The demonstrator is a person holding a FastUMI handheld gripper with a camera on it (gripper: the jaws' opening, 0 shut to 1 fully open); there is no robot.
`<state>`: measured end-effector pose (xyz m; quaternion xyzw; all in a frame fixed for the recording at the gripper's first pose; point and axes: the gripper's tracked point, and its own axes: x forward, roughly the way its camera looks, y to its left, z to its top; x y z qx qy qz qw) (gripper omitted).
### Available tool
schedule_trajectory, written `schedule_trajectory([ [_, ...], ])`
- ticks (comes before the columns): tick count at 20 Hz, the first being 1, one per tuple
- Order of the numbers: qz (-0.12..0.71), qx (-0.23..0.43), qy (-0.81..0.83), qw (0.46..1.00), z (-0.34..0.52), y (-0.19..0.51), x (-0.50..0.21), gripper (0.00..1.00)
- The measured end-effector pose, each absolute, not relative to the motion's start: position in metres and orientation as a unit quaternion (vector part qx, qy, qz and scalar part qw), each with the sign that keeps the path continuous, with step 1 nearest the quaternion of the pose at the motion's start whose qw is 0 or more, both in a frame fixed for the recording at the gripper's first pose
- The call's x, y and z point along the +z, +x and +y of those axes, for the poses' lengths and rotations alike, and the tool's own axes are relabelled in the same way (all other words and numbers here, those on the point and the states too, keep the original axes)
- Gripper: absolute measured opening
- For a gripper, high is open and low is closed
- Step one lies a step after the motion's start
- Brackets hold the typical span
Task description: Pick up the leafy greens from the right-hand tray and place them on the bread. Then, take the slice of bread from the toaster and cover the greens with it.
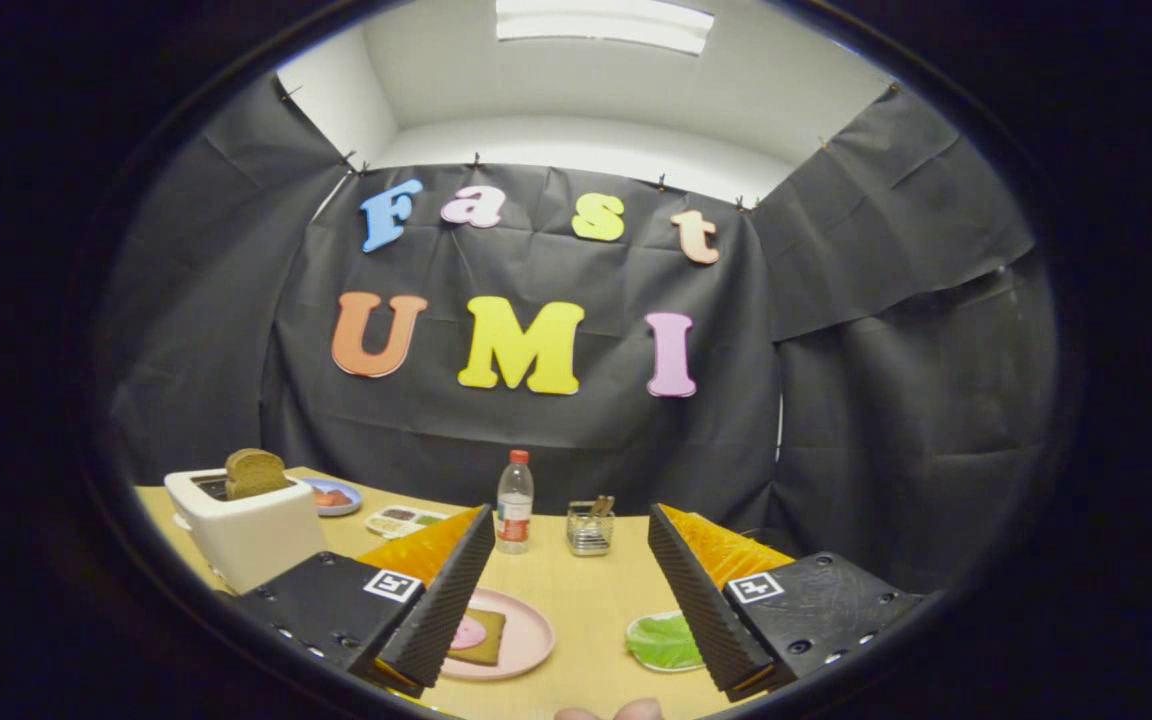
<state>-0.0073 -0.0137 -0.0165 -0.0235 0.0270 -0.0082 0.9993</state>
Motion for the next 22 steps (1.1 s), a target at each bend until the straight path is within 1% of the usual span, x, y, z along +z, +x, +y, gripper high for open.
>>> schedule_trajectory([
  [3, 0.041, -0.036, -0.022, 0.998, -0.050, -0.006, -0.018, 0.95],
  [7, 0.091, -0.072, -0.024, 0.993, -0.108, -0.002, -0.037, 0.95],
  [10, 0.150, -0.068, 0.015, 0.986, -0.138, 0.010, -0.064, 0.95],
  [12, 0.202, -0.060, 0.059, 0.976, -0.155, 0.022, -0.092, 0.95],
  [15, 0.260, -0.086, 0.116, 0.955, -0.185, 0.037, -0.128, 0.96],
  [20, 0.314, -0.117, 0.202, 0.920, -0.213, 0.053, -0.172, 0.96],
  [22, 0.327, -0.139, 0.246, 0.902, -0.217, 0.059, -0.188, 0.96],
])
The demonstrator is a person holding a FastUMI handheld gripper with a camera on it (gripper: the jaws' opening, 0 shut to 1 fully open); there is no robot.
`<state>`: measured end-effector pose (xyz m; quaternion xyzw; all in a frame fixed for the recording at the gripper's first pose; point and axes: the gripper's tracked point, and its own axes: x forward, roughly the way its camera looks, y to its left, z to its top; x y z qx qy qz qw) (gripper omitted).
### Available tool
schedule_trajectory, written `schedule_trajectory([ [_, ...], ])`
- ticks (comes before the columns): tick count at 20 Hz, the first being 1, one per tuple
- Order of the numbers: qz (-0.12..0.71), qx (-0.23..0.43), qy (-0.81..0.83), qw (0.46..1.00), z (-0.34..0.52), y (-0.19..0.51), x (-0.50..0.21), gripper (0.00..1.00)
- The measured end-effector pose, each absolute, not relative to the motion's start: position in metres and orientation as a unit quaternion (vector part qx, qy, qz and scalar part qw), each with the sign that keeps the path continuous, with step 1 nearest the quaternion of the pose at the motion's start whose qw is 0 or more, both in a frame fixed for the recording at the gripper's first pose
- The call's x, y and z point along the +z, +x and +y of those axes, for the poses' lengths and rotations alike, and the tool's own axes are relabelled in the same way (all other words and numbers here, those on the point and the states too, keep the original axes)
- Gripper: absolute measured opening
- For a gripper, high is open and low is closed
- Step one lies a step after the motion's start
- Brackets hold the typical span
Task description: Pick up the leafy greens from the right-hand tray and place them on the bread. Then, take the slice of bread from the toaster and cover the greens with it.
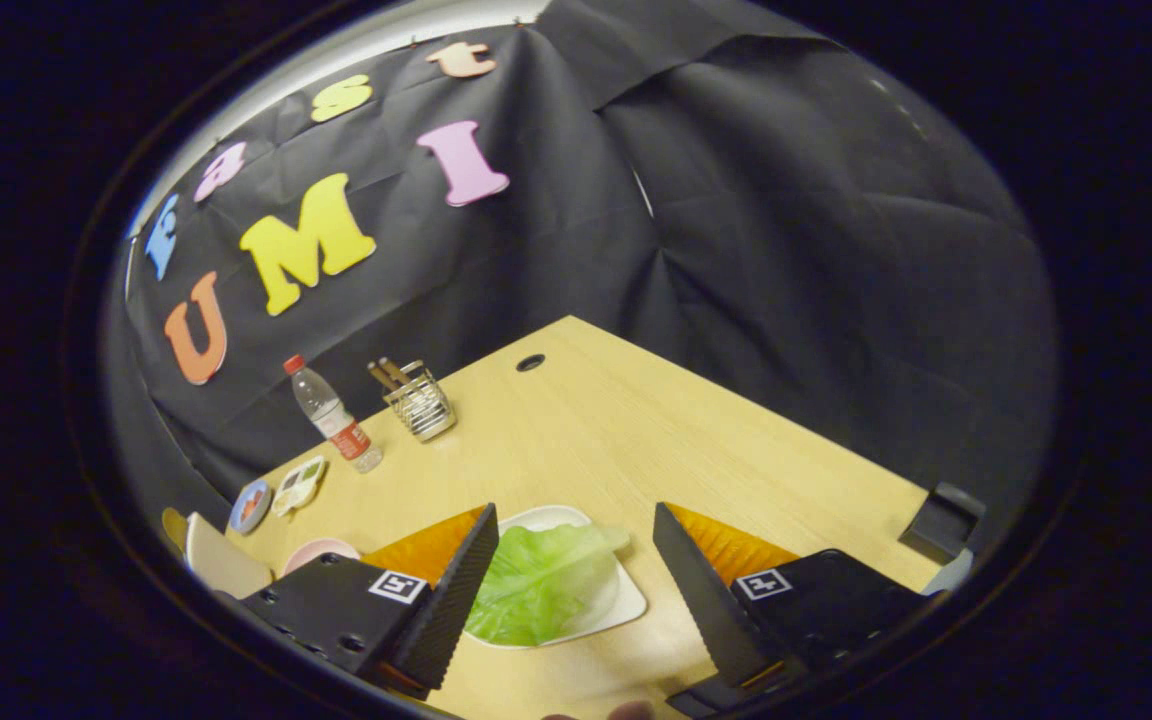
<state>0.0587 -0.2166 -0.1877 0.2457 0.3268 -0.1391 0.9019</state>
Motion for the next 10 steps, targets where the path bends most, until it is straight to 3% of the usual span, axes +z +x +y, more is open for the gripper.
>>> schedule_trajectory([
  [6, 0.362, -0.156, 0.324, 0.860, -0.222, 0.072, -0.232, 0.96],
  [8, 0.368, -0.160, 0.337, 0.852, -0.222, 0.076, -0.240, 0.85],
  [10, 0.370, -0.158, 0.352, 0.845, -0.222, 0.079, -0.243, 0.68],
])
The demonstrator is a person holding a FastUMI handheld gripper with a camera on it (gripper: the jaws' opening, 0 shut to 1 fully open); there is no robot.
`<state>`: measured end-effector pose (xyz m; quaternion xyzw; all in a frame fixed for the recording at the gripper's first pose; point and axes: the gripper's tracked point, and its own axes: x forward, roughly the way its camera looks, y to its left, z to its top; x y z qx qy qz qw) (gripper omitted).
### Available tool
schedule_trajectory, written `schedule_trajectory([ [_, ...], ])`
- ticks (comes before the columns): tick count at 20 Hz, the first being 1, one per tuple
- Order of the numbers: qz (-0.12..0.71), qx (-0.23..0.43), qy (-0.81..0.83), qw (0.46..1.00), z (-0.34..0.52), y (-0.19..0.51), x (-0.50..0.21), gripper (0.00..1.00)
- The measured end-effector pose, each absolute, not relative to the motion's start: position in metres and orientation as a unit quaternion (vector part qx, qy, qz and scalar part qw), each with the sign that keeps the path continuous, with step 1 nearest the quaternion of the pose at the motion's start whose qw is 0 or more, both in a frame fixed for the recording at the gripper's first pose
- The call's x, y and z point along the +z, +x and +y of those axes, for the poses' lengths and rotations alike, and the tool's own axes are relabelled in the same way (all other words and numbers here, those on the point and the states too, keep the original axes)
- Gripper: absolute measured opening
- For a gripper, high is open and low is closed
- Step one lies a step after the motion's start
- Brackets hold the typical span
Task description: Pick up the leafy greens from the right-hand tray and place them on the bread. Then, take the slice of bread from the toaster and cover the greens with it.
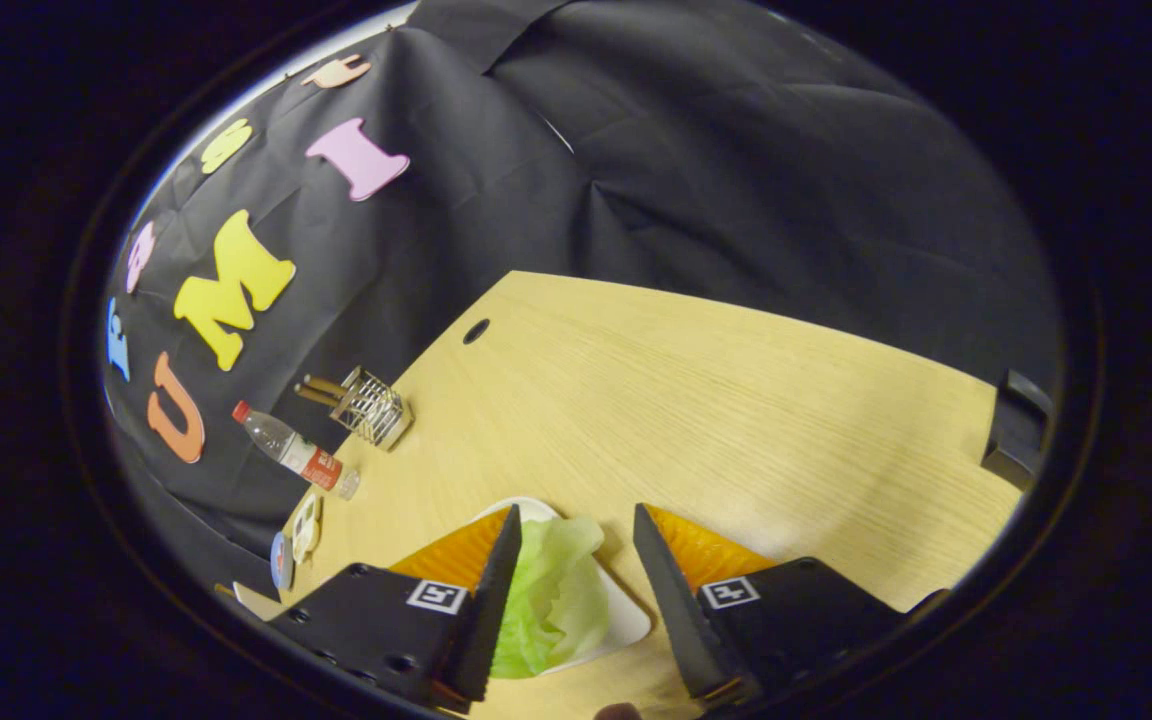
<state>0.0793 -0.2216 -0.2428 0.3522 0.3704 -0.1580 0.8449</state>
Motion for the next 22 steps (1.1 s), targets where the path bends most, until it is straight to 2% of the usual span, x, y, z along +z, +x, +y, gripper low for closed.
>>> schedule_trajectory([
  [6, 0.382, -0.154, 0.345, 0.843, -0.227, 0.075, -0.249, 0.14],
  [8, 0.379, -0.144, 0.329, 0.853, -0.230, 0.085, -0.251, 0.13],
  [9, 0.379, -0.148, 0.323, 0.855, -0.228, 0.078, -0.244, 0.00],
  [22, 0.305, -0.068, 0.373, 0.873, -0.182, 0.086, -0.155, 0.00],
])
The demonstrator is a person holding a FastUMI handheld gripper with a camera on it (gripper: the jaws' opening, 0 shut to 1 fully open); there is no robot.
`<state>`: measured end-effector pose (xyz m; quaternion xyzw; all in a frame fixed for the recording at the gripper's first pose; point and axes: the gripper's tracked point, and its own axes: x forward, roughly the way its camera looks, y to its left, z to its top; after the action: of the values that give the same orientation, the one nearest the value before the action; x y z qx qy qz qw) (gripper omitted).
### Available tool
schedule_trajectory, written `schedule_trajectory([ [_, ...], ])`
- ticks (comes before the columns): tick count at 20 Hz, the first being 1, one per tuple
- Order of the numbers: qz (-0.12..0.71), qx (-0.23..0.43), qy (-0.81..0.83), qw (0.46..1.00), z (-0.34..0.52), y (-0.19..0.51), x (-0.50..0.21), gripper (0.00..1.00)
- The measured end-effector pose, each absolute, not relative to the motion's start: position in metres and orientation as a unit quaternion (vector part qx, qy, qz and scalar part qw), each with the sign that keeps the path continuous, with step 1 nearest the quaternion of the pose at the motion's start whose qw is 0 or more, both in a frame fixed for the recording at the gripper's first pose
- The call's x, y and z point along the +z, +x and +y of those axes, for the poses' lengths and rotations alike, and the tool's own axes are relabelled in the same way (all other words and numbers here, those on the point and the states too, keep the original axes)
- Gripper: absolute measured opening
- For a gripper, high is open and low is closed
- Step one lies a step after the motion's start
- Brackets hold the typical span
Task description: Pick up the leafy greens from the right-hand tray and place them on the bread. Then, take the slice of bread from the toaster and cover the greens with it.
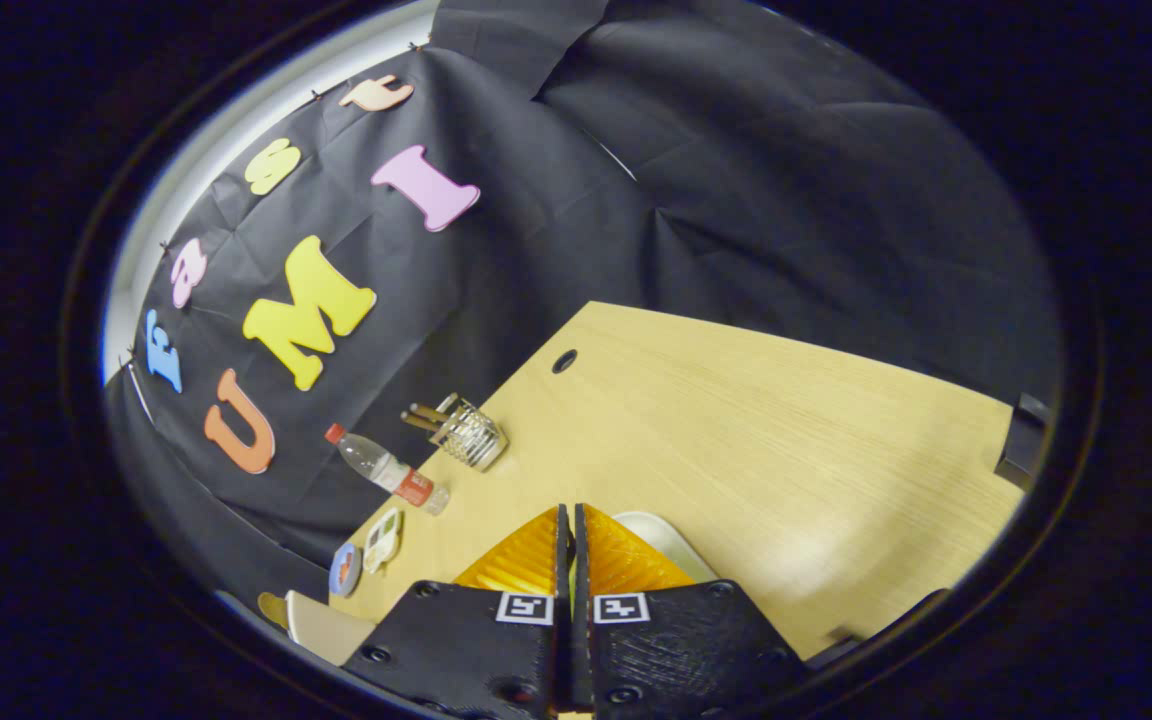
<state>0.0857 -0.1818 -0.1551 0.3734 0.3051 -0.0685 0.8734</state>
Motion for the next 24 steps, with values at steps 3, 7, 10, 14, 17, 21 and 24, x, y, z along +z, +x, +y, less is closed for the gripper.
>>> schedule_trajectory([
  [3, 0.295, -0.048, 0.378, 0.876, -0.163, 0.090, -0.136, 0.00],
  [7, 0.282, -0.026, 0.374, 0.883, -0.140, 0.094, -0.110, 0.00],
  [10, 0.277, -0.011, 0.375, 0.885, -0.121, 0.098, -0.095, 0.00],
  [14, 0.276, 0.022, 0.392, 0.877, -0.076, 0.103, -0.076, 0.00],
  [17, 0.280, 0.062, 0.417, 0.863, -0.025, 0.102, -0.066, 0.00],
  [21, 0.291, 0.106, 0.417, 0.855, 0.045, 0.101, -0.068, 0.00],
  [24, 0.309, 0.137, 0.420, 0.842, 0.098, 0.098, -0.076, 0.00],
])
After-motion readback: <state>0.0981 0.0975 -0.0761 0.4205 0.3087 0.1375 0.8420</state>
